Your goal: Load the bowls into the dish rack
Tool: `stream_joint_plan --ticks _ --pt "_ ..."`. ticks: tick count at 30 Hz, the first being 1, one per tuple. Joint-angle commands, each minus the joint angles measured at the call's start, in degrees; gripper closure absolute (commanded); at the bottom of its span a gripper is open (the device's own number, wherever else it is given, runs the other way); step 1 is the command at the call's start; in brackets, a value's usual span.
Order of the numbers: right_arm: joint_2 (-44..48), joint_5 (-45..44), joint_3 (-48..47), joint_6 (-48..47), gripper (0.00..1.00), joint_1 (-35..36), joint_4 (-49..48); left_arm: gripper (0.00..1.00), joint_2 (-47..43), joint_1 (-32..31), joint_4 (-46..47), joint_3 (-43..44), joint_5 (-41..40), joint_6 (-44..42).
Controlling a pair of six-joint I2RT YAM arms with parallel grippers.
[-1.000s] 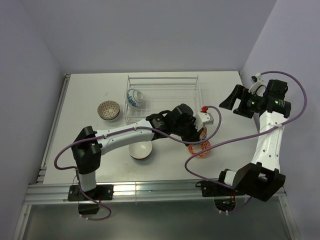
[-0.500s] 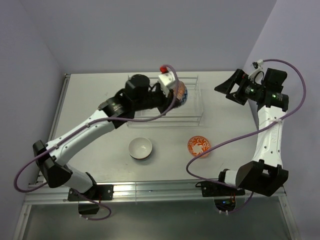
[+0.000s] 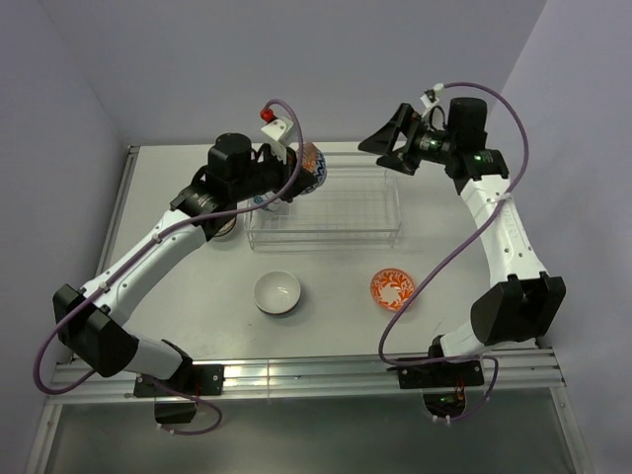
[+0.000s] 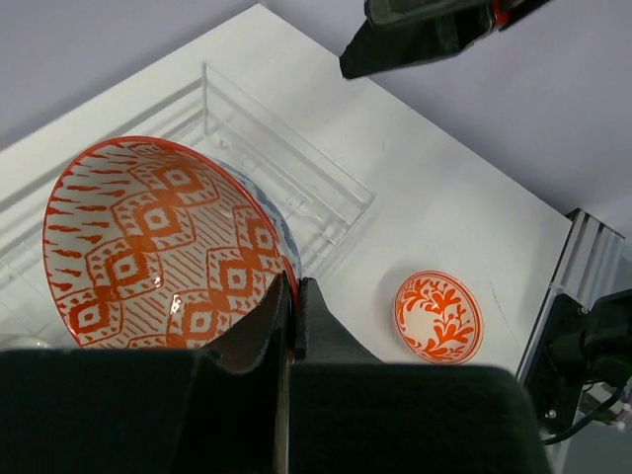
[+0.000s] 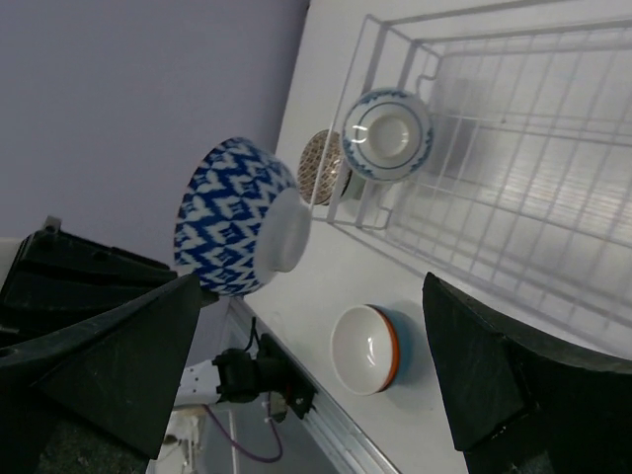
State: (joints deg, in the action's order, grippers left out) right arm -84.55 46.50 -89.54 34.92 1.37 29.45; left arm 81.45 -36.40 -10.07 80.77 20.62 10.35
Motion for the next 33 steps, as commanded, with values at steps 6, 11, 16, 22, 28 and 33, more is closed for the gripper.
stream_joint_plan --ticks 6,11,16,22,28,33 --pt "-2.28 2.45 1.03 7.44 0.00 9.70 -9.41 1.00 -2.09 3.35 9.54 -0.70 5.22 4.94" --pt "-3.60 3.60 2.96 12.19 0.00 13.30 -13.09 1.00 -1.65 3.71 9.54 -1.32 5.66 5.65" --pt "-4.92 3.78 1.82 12.63 0.00 15.15 -13.81 1.00 -2.08 3.79 9.62 -2.02 6.01 5.73" --pt "-5.79 2.81 1.65 11.41 0.00 17.26 -13.54 1.00 -2.61 3.80 11.21 -2.55 6.62 6.08" --pt "-6.68 1.58 1.12 10.26 0.00 17.79 -12.14 1.00 -2.70 3.80 11.56 -2.46 7.33 6.35" --pt "-6.85 0.88 0.86 9.82 0.00 17.88 -11.79 1.00 -2.79 3.80 11.82 -2.81 8.03 6.44"
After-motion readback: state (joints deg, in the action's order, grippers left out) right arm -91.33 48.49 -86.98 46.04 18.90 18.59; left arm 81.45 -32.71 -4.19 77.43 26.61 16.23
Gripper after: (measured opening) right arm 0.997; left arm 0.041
